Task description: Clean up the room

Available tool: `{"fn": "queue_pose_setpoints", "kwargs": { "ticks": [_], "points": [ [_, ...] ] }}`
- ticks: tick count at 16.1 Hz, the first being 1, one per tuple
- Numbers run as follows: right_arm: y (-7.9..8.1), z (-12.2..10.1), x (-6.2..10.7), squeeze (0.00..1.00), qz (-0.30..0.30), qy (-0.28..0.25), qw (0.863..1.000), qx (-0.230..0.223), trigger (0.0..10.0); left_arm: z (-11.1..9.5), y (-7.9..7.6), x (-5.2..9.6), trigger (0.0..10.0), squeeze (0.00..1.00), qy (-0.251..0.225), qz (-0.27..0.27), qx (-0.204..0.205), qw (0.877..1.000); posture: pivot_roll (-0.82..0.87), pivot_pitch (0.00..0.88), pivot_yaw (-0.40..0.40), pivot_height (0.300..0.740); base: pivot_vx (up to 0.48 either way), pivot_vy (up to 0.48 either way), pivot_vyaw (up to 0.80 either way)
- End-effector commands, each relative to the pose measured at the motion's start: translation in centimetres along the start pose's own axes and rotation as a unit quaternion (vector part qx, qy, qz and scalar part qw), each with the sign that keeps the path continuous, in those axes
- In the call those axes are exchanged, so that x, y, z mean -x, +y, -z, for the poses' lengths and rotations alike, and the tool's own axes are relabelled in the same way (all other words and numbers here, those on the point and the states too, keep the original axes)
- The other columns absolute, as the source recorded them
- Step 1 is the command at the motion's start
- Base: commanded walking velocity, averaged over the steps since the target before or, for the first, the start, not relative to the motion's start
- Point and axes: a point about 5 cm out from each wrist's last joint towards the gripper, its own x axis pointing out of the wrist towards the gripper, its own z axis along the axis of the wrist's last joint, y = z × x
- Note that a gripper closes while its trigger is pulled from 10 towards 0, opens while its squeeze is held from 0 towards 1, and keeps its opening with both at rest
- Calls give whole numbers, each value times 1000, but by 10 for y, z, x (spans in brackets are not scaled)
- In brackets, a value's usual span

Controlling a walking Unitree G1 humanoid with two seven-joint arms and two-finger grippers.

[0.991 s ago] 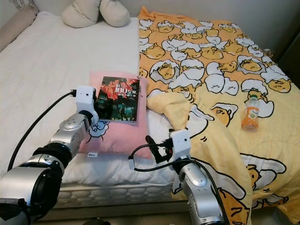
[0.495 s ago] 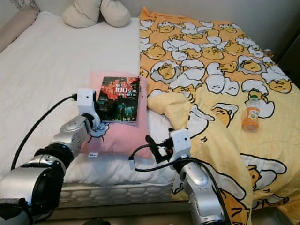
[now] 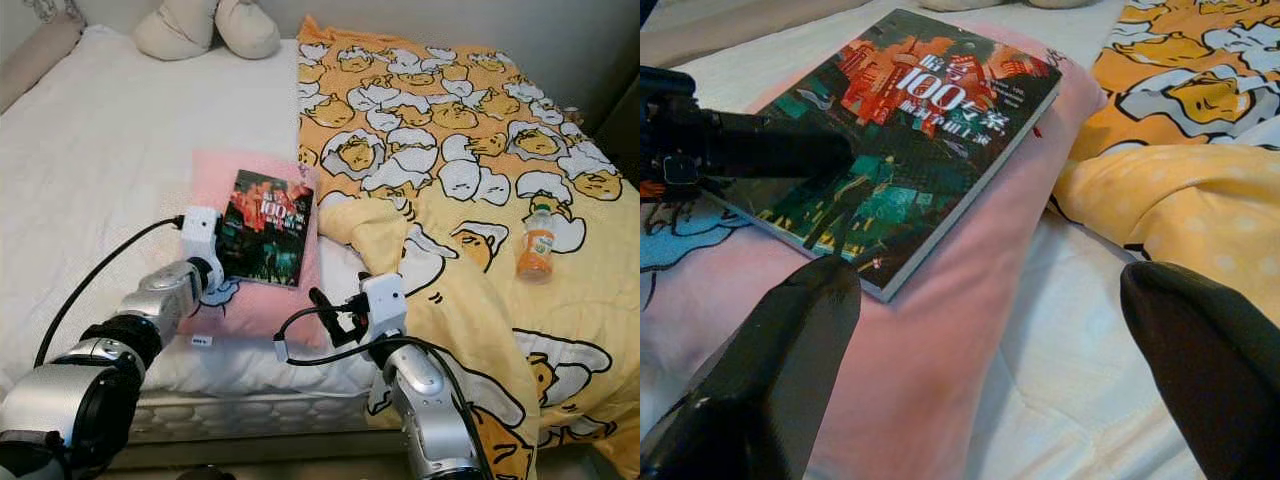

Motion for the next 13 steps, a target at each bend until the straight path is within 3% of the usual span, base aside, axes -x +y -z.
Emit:
{"fn": "queue_pose_setpoints", "kwargs": {
  "ticks": [1,3,13],
  "points": [
    [-1,2,1,0,4,1,1000,-3,10000,22,4,4,0,0,44,-18,14,999,-81,0,-20,740,0,0,0],
    [-1,2,1,0,6,0,1000,-3,10000,19,10,5,0,0,27,-27,66,997,-81,0,-19,740,0,0,0],
    [-3,4,0,0,10,4,1000,-5,10000,23,13,7,0,0,31,-27,42,998,-80,0,-19,740,0,0,0]
  ]
}}
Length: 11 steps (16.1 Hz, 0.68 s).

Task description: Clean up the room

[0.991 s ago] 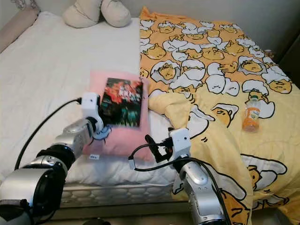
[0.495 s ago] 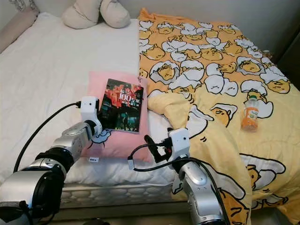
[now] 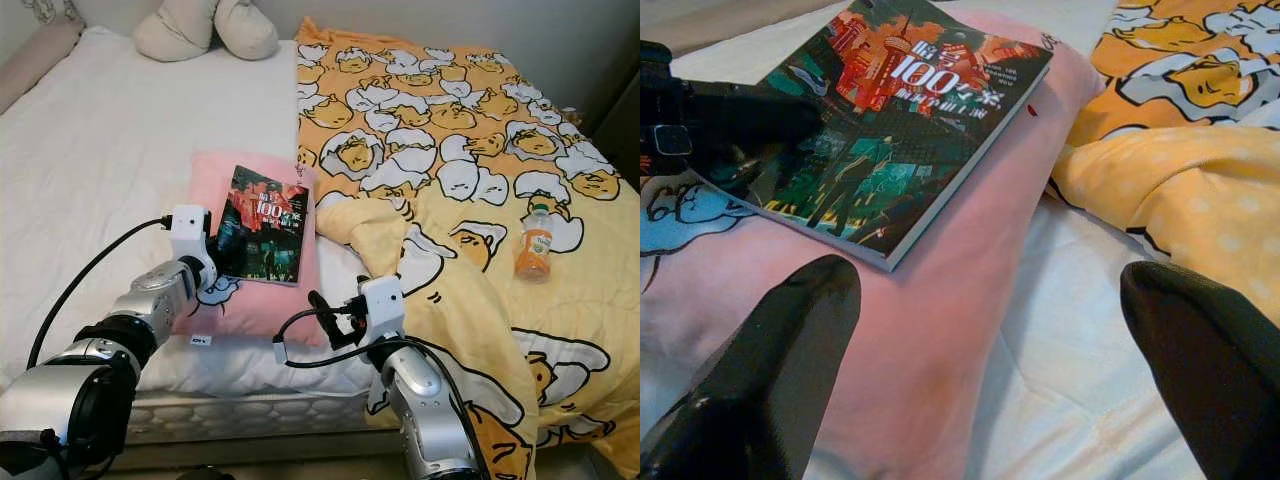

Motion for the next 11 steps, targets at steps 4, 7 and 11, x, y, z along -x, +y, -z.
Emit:
{"fn": "queue_pose_setpoints", "kwargs": {
  "ticks": [4,7,11],
  "points": [
    [-4,-3,0,0,10,-7,1000,2,10000,9,-2,1,0,0,2,20,30,999,-76,0,-20,740,0,0,0],
    [-3,-2,0,0,8,-6,1000,1,10000,13,-3,2,0,0,3,20,35,999,-73,0,-20,740,0,0,0],
    [-3,-2,0,0,9,-6,1000,0,10000,9,-1,2,0,0,-8,26,28,999,-72,0,-20,740,0,0,0]
  ]
}}
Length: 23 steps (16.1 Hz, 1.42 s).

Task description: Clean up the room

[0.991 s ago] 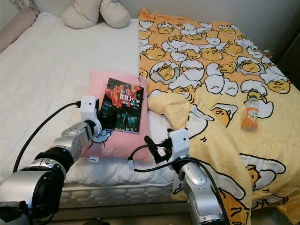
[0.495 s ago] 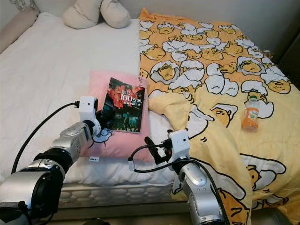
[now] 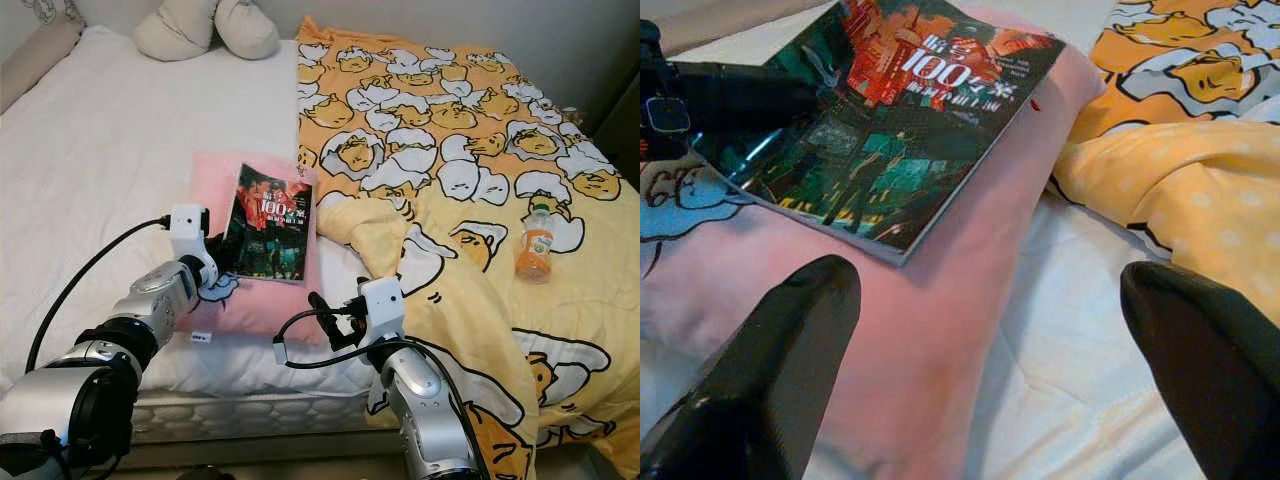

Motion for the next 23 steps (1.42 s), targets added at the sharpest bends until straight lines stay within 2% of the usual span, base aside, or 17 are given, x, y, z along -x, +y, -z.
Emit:
{"fn": "queue_pose_setpoints", "kwargs": {
  "ticks": [1,2,3,4,5,6,7,8,9,10,12,14,17,19,20,22,23],
  "points": [
    [-3,-3,0,0,8,-7,1000,2,10000,6,4,2,0,0,14,-5,5,1000,-74,0,-18,740,0,0,0],
    [-3,-3,0,0,9,-7,1000,2,10000,-9,6,1,0,0,-28,-7,27,999,-74,0,-20,740,0,0,0],
    [-4,-3,0,0,10,-8,1000,3,10000,-35,10,1,0,0,-98,-10,57,994,-70,0,-21,740,0,0,0],
    [-5,-4,0,0,12,-8,1000,3,10000,-57,13,3,0,0,-153,-13,65,986,-66,0,-23,740,0,0,0],
    [-7,-5,-1,0,19,-12,1000,4,10000,-77,15,5,0,0,-194,-14,55,979,-54,0,-26,740,0,0,0],
    [-8,-6,-1,0,24,-14,1000,4,10000,-86,16,7,0,0,-210,-15,40,977,-54,0,-26,740,0,0,0],
    [-11,-9,-3,0,36,-23,999,8,10000,-98,16,10,0,0,-233,-19,-3,972,-46,0,-24,740,0,0,0],
    [-13,-11,-4,0,43,-28,999,10,10000,-102,16,12,0,0,-240,-26,-24,970,-45,0,-23,740,0,0,0],
    [-17,-16,-6,0,56,-38,998,11,10000,-105,15,14,7412,0,-244,-37,-71,967,-41,0,-21,740,0,0,0],
    [-20,-19,-6,0,66,-44,997,14,10000,-104,12,19,10000,0,-264,-41,-104,958,-38,0,-20,740,0,0,0],
    [-22,-21,-7,0,75,-50,996,19,10000,-97,10,23,10000,0,-276,-56,-126,951,-36,0,-22,740,0,0,0],
    [-24,-26,-9,0,89,-61,994,21,10000,-84,16,23,10000,0,-257,-85,-112,956,-30,0,-31,740,0,469,0],
    [-26,-31,-13,0,102,-74,992,16,10000,-57,19,23,10000,0,-220,-138,-115,959,-30,0,-30,740,0,469,0],
    [-32,-34,-11,0,136,-88,987,-6,10000,-45,20,28,10000,0,-215,-167,-115,955,-34,0,-24,740,0,469,0],
    [-33,-35,-11,0,145,-92,985,-10,10000,-44,20,29,10000,0,-215,-173,-115,954,-34,0,-24,740,0,469,0],
    [-43,-41,-9,0,187,-112,976,-20,10000,-58,21,35,10000,0,-255,-194,-159,934,-29,0,-23,740,0,469,0],
    [-42,-41,-11,0,187,-112,976,-20,10000,-61,20,35,10000,0,-258,-192,-166,932,-28,0,-24,740,0,469,0]
  ]
}}
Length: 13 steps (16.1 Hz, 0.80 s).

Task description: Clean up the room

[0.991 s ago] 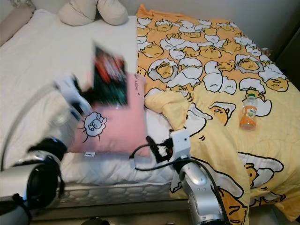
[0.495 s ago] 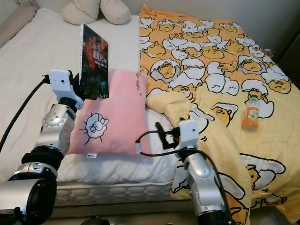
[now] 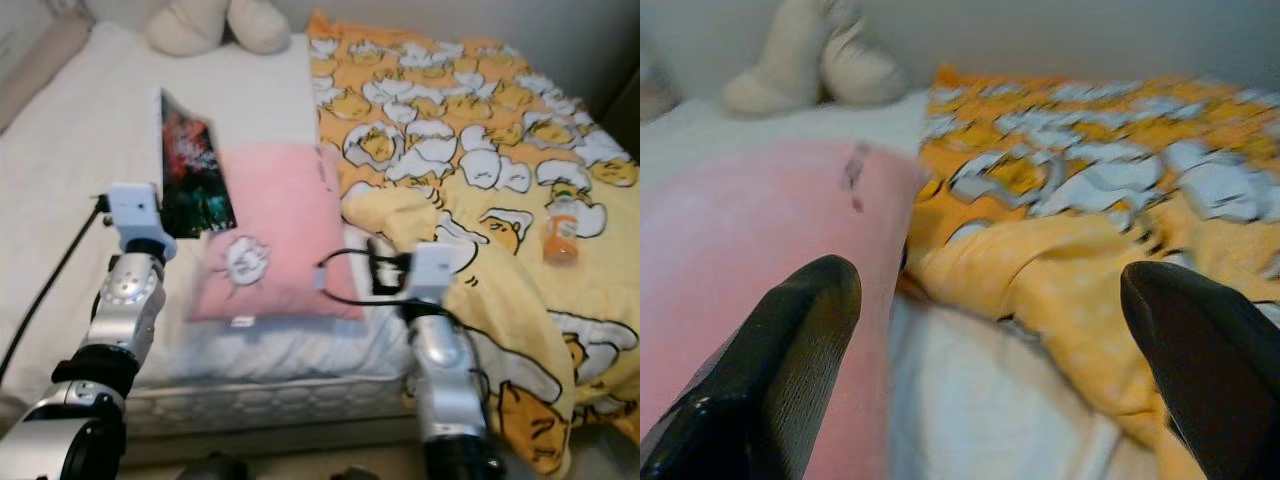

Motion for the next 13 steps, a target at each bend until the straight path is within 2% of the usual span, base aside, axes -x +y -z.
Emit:
{"fn": "queue_pose_setpoints", "kwargs": {
  "ticks": [1,8,11,13],
  "points": [
    [8,-1,-3,0,-8,-7,1000,-8,10000,-15,3,-6,10000,0,-35,-6,-15,999,-27,0,-24,740,0,469,0],
    [16,5,-3,0,-32,3,999,12,10000,-1,-6,4,10000,0,-1,-29,-15,999,-27,0,-27,740,0,469,0],
    [15,6,-2,0,-35,5,999,13,10000,7,-15,10,10000,0,17,-20,-9,1000,-24,0,-28,740,0,469,0],
    [14,8,-1,0,-37,9,999,16,10000,13,-22,14,10000,0,27,-17,-33,999,-25,0,-29,740,0,234,0]
  ]
}}
